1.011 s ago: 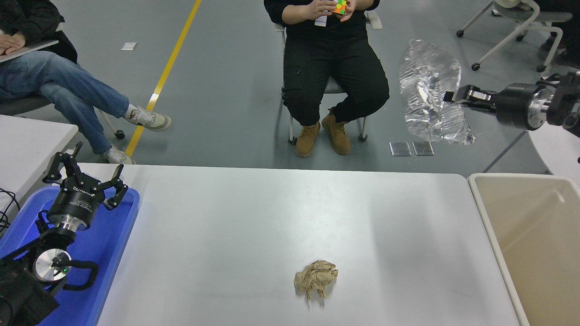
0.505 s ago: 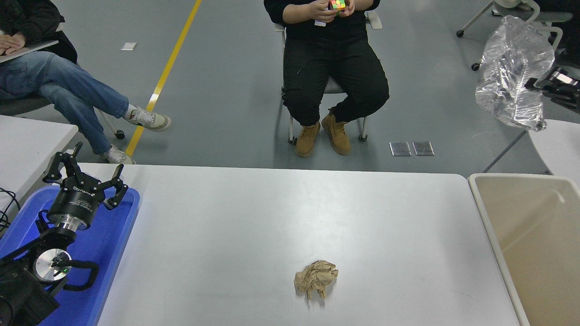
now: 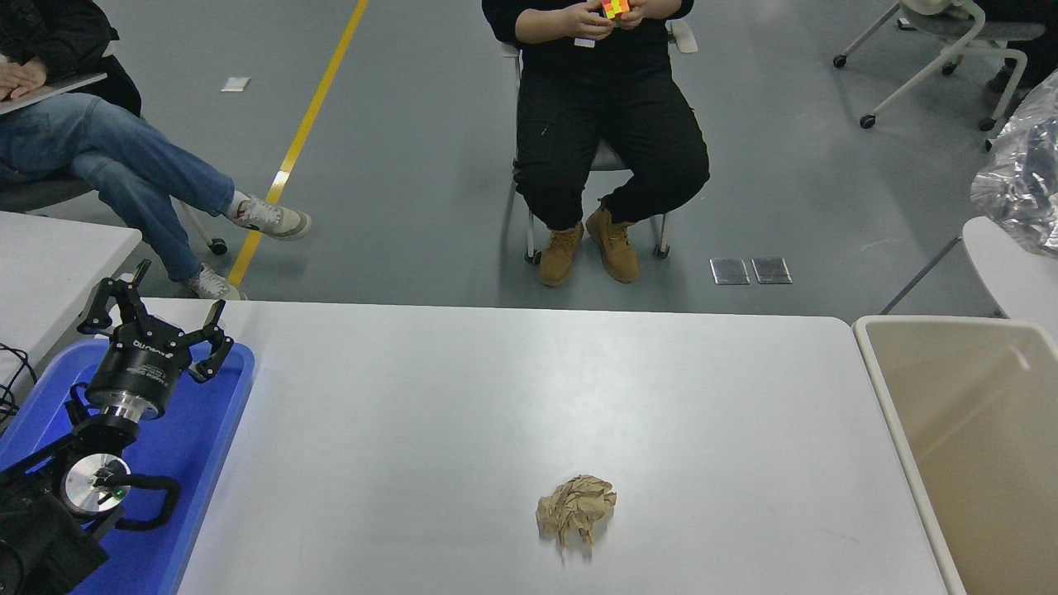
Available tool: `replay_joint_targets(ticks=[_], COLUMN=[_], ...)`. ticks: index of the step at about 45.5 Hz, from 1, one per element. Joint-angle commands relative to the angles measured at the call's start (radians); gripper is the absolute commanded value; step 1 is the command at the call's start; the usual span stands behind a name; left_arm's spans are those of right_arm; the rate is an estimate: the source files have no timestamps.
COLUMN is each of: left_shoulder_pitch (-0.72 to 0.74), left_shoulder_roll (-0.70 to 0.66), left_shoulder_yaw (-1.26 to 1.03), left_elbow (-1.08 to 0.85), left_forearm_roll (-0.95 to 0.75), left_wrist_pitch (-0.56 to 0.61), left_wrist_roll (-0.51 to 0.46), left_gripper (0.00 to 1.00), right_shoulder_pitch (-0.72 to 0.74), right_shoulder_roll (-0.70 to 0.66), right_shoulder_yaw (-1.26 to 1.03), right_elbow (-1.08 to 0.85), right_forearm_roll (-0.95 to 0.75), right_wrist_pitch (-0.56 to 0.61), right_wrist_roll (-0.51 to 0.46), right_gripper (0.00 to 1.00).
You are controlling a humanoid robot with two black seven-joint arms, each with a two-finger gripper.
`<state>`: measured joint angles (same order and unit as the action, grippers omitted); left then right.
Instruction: Clean the table surface
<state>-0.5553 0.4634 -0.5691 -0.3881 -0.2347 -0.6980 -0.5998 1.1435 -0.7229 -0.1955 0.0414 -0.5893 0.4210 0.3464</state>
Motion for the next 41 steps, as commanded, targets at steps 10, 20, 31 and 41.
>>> replay_joint_targets(ticks=[10,20,31,41], left_shoulder_pitch=[0.000,0.000,0.000,0.000], left_shoulder_roll=[0.001,0.001,0.000,0.000], left_shoulder_yaw=[0.000,0.000,0.000,0.000], left_elbow=[0.000,0.000,0.000,0.000], left_forearm_roll=[0.000,0.000,0.000,0.000], left_wrist_pitch=[0.000,0.000,0.000,0.000], left_wrist_roll=[0.000,0.000,0.000,0.000], left_gripper=[1.00,1.00,1.00,1.00], right_shoulder_pitch=[-0.166,-0.235,-0.301,-0.380], right_shoulder_roll=[-0.001,0.003,0.023,0.082], right_shoulder_yaw=[0.030,0.033,0.062,0.070], right_elbow=[-0.104,-0.106,-0.104,-0.104], right_forearm_roll=[0.022,0.063,0.066,0.066], right_wrist_pitch=[-0.018,-0.048,-0.096,-0.163], right_wrist_roll=[-0.138,-0.148,-0.171,-0.172], right_gripper=[0.00,0.00,0.00,0.00])
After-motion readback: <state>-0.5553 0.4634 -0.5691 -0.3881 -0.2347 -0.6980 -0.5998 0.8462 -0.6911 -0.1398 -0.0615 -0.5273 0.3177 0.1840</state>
